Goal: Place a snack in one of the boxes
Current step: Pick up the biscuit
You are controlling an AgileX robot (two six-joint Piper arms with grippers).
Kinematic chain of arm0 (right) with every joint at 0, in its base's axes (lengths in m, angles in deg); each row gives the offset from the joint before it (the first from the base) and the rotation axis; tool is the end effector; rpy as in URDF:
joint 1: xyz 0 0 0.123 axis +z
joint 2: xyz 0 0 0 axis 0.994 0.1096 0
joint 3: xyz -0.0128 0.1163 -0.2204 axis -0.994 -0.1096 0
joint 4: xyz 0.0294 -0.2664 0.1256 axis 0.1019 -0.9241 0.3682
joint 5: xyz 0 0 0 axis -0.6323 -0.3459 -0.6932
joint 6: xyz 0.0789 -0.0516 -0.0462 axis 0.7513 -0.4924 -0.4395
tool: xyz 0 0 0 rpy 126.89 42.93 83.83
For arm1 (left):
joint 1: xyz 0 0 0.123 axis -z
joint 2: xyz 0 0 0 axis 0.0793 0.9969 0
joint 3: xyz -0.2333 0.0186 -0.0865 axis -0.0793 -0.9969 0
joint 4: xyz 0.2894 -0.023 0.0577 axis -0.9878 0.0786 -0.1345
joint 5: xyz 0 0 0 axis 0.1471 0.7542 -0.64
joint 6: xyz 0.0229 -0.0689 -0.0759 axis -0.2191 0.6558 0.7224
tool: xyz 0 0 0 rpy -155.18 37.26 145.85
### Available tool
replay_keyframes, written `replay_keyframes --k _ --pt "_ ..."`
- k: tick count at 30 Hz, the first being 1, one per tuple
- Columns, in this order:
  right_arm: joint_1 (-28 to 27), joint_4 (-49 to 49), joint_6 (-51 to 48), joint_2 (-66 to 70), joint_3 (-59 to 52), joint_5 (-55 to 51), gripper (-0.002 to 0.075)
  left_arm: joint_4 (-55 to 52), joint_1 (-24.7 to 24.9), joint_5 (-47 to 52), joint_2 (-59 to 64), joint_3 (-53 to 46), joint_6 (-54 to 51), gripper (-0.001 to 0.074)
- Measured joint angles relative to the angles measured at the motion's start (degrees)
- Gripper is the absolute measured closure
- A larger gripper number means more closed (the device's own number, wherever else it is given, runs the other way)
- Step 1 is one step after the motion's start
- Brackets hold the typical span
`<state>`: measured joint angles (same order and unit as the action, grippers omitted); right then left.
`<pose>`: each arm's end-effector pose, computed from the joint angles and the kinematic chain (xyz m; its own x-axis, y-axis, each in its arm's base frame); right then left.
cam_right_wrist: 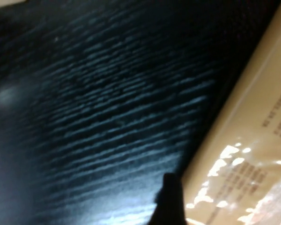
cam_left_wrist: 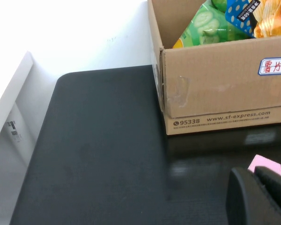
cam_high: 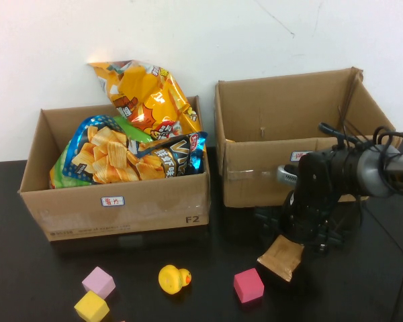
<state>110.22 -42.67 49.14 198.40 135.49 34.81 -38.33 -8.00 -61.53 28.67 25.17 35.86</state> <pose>0.3931 0.2024 0.0126 -0.9395 0.3057 -0.1547 0.2688 0.9376 0.2204 0.1479 0.0079 0.1730 -0.2491 0.0061 -0.9685 -0.0447 0.9988 0.0178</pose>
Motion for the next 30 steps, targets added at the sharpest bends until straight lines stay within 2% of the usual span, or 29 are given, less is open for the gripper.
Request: replay_keyframes --k 10,12,14,20,24,30 --pt "0.0 -0.5 0.6 2.0 0.4 -0.9 0.0181 0.0 0.0 0.0 0.0 0.0 0.0 0.0737" --pt "0.1 -0.8 -1.0 2.1 0.5 -1.6 0.0209 0.0 0.0 0.0 0.0 0.0 0.0 0.0737" --pt "0.3 -1.6 -2.6 2.1 0.5 -2.7 0.0269 0.0 0.0 0.0 0.0 0.0 0.0 0.0737" --pt "1.7 -7.4 -7.1 0.2 0.5 -8.8 0.0268 0.0 0.0 0.0 0.0 0.0 0.0 0.0737" --pt "3.7 -11.7 -12.5 -4.1 0.5 -13.1 0.0268 0.1 0.0 0.0 0.0 0.0 0.0 0.0737" --pt "10.2 -14.9 -23.3 -17.6 -5.3 -14.8 0.0268 0.1 0.0 0.0 0.0 0.0 0.0 0.0737"
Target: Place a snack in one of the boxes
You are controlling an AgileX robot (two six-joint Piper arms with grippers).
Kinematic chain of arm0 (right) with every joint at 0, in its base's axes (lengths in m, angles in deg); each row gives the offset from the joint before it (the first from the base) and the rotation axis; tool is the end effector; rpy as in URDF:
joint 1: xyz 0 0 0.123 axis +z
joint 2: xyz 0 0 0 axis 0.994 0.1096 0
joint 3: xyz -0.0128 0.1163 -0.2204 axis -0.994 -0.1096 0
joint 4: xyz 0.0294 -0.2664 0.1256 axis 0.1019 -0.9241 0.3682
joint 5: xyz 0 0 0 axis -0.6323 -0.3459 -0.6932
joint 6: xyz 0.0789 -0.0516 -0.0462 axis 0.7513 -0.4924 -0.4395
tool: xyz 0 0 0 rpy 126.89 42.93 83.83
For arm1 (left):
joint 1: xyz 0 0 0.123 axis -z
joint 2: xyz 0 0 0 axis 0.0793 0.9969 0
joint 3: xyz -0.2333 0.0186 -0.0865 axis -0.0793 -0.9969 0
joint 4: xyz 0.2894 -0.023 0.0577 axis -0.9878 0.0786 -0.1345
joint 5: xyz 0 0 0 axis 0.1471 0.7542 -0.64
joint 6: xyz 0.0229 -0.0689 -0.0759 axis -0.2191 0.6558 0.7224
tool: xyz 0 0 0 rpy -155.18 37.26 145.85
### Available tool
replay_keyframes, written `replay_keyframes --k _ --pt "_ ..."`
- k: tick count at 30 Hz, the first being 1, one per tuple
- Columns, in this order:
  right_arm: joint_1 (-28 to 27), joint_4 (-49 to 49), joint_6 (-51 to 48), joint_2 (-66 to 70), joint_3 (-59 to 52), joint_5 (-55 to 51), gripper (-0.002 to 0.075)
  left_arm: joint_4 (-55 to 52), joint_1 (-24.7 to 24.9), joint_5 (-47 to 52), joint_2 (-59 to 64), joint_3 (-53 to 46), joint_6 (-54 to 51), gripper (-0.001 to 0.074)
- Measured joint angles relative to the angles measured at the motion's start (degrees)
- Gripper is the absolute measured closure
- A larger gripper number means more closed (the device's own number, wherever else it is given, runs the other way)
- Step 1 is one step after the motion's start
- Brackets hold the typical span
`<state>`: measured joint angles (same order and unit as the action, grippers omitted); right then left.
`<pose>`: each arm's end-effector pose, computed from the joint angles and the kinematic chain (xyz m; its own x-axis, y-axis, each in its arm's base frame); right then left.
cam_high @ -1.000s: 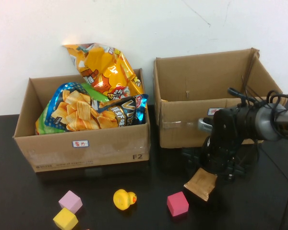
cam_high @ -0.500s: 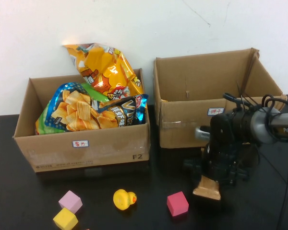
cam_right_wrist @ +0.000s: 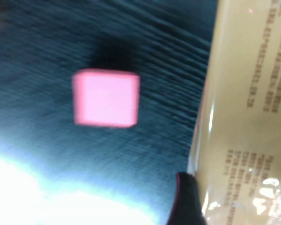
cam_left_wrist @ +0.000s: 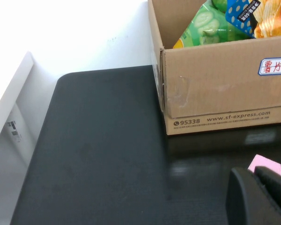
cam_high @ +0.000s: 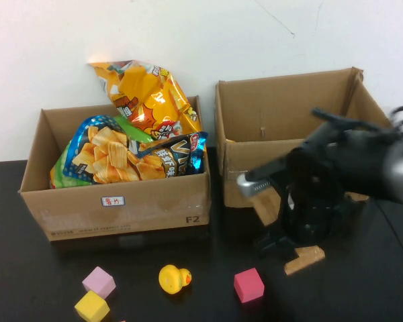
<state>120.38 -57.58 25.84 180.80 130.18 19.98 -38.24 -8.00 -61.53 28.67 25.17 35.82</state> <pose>0.3369 0.2350 0.1127 -0.8668 -0.4357 -0.2426 -0.4301 0.8994 -0.0785 0.1479 0.0078 0.1730 -0.2491 0.0053 -0.9685 -0.0444 0.9989 0.0169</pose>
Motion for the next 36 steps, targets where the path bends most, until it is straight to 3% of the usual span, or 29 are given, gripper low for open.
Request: replay_keyframes --k 4,7,13,22,28,31,36 --pt "2.3 -1.6 -2.9 -12.0 -3.6 3.7 0.0268 0.0 0.0 0.0 0.0 0.0 0.0 0.0737" --pt "2.0 -9.4 -2.4 -18.3 -3.2 10.4 0.0268 0.0 0.0 0.0 0.0 0.0 0.0 0.0737" --pt "-3.8 -23.7 4.3 -16.4 6.1 14.9 0.0268 0.0 0.0 0.0 0.0 0.0 0.0 0.0738" --pt "-11.8 -22.3 4.6 1.3 18.2 16.1 0.0268 0.0 0.0 0.0 0.0 0.0 0.0 0.0738" --pt "-13.1 -16.8 3.6 5.8 24.3 13.5 0.0210 0.0 0.0 0.0 0.0 0.0 0.0 0.0738" --pt "-13.1 -10.0 -3.2 3.7 24.8 11.1 0.0298 0.0 0.0 0.0 0.0 0.0 0.0 0.0738" --pt "-12.9 0.4 -10.2 -5.0 22.8 8.5 0.0603 0.0 0.0 0.0 0.0 0.0 0.0 0.0738"
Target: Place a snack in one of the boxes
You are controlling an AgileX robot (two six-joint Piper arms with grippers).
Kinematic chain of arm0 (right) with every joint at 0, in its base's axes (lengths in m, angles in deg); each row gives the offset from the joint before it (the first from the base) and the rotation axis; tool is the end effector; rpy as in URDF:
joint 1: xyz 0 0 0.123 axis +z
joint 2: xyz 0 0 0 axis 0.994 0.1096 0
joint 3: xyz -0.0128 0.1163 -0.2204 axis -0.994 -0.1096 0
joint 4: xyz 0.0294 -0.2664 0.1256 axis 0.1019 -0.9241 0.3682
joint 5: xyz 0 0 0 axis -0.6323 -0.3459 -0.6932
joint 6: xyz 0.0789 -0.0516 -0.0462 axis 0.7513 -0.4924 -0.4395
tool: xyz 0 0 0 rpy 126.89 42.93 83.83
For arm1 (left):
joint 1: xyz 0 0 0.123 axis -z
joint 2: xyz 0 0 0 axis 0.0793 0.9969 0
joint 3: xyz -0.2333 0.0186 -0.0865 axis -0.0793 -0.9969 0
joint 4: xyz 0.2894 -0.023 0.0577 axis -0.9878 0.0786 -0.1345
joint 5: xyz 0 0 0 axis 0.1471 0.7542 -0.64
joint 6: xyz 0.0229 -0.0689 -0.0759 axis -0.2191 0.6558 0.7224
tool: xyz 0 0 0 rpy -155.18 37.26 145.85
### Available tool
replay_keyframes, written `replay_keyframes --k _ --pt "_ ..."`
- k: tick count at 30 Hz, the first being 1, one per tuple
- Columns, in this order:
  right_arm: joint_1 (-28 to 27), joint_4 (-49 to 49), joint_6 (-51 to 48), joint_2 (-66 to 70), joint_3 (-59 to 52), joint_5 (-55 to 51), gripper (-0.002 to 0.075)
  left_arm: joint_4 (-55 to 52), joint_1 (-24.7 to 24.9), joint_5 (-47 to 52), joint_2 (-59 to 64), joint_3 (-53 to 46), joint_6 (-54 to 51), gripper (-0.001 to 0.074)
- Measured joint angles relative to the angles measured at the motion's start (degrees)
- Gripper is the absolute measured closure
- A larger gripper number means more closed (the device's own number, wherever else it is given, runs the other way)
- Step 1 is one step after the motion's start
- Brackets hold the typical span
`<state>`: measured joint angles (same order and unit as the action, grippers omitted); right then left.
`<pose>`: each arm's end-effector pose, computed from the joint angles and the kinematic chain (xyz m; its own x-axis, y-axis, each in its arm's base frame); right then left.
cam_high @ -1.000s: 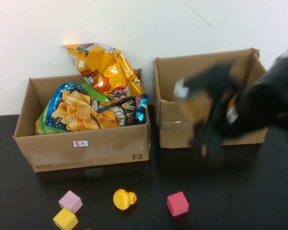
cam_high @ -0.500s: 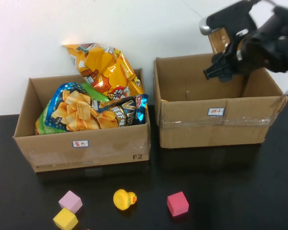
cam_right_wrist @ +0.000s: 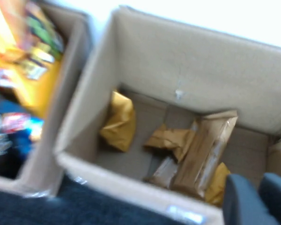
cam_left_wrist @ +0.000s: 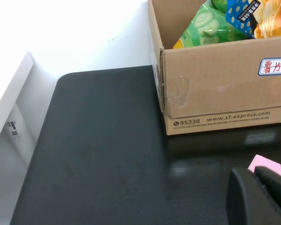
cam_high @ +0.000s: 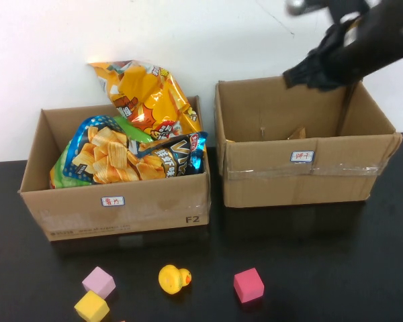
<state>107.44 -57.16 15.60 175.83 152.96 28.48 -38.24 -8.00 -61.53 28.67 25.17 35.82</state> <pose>0.4395 0.1818 0.2946 -0.5908 -0.2810 -0.7563 -0.3429 0.9360 -0.0798 0.1479 0.0078 0.1730 -0.2491 0.0053 -0.9685 -0.0444 0.9989 0.0169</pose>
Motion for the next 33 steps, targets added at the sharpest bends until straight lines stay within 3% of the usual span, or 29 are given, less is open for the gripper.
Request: replay_keyframes --k 2,6,10,17,26,30,33 --pt "0.4 0.9 -0.7 -5.8 -3.8 0.3 0.0674 0.0 0.0 0.0 0.0 0.0 0.0 0.0738" --pt "2.9 0.7 -1.9 -19.0 -15.7 5.2 0.0717 0.0 0.0 0.0 0.0 0.0 0.0 0.0738" --pt "6.1 0.5 -4.0 -34.1 -29.2 11.9 0.0725 0.0 0.0 0.0 0.0 0.0 0.0 0.0738" --pt "6.1 -3.5 -5.2 -58.6 -49.8 12.7 0.0727 0.0 0.0 0.0 0.0 0.0 0.0 0.0738" --pt "6.1 -9.1 -2.0 -74.2 -68.5 16.8 0.0727 0.0 0.0 0.1 0.0 0.0 0.0 0.0738" --pt "1.7 -11.9 -0.5 -81.1 -76.0 21.6 0.0727 0.0 0.0 0.1 0.0 0.0 0.0 0.0738" --pt "-7.0 -12.6 0.2 -86.0 -81.9 27.8 0.0727 0.0 0.0 0.1 0.0 0.0 0.0 0.0738"
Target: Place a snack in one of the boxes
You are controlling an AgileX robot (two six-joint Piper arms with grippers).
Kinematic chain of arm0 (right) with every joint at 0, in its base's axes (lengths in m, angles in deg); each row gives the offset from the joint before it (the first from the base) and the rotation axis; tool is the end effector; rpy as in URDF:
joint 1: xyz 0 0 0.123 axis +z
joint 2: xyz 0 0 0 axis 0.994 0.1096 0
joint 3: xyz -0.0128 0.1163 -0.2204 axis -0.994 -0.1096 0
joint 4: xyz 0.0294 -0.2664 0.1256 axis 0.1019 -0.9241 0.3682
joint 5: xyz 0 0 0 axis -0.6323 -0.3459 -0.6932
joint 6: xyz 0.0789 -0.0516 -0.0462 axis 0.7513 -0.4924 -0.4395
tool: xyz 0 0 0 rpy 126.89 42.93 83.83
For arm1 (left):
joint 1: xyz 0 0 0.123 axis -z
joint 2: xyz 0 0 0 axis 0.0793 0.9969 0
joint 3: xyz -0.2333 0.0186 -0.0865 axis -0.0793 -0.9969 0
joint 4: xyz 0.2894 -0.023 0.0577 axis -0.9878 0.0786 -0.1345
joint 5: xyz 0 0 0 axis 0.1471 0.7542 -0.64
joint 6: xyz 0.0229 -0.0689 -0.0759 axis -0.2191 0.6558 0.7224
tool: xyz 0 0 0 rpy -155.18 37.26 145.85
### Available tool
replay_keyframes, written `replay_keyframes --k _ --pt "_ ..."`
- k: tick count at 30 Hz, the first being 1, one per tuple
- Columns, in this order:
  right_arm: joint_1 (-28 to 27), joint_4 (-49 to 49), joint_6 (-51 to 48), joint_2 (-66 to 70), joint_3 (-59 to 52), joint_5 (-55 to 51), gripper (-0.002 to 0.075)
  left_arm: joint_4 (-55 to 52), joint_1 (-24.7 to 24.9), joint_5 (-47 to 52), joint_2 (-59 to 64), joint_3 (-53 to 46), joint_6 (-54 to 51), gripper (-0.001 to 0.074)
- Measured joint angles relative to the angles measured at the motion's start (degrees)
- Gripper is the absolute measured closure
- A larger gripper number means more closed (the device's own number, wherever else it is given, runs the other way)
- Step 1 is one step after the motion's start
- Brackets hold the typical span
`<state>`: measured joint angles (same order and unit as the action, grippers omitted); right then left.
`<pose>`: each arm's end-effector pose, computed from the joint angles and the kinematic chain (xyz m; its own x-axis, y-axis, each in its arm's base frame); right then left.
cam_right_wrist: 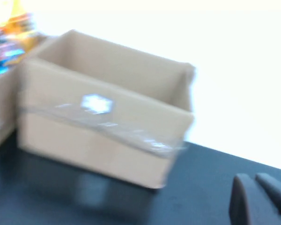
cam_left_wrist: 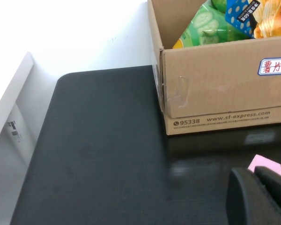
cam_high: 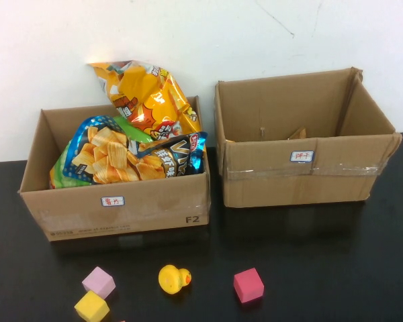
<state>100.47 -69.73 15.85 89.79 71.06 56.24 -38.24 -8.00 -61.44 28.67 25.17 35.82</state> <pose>0.1717 0.0433 0.2567 -0.0786 -0.2942 -0.9525 -0.2437 0.9321 -0.2678 0.1479 0.0078 0.1729 -0.2506 0.0052 -0.9681 -0.0443 0.9989 0.0169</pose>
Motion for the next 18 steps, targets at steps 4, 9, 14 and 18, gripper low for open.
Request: replay_keyframes --k 4,9,14,18 --pt "-10.6 -0.3 3.0 -5.8 -7.1 5.1 0.0727 0.0 0.0 0.0 0.0 0.0 0.0 0.0738" --pt "-17.6 0.1 4.3 -10.2 -13.2 6.8 0.0727 0.0 0.0 0.0 0.0 0.0 0.0 0.0738" --pt "-18.2 3.8 2.7 -11.4 -17.8 13.4 0.0727 0.0 0.0 0.0 0.0 0.0 0.0 0.0738" --pt "-18.2 18.0 -12.1 -15.9 -18.3 9.3 0.0727 0.0 0.0 0.0 0.0 0.0 0.0 0.0738"
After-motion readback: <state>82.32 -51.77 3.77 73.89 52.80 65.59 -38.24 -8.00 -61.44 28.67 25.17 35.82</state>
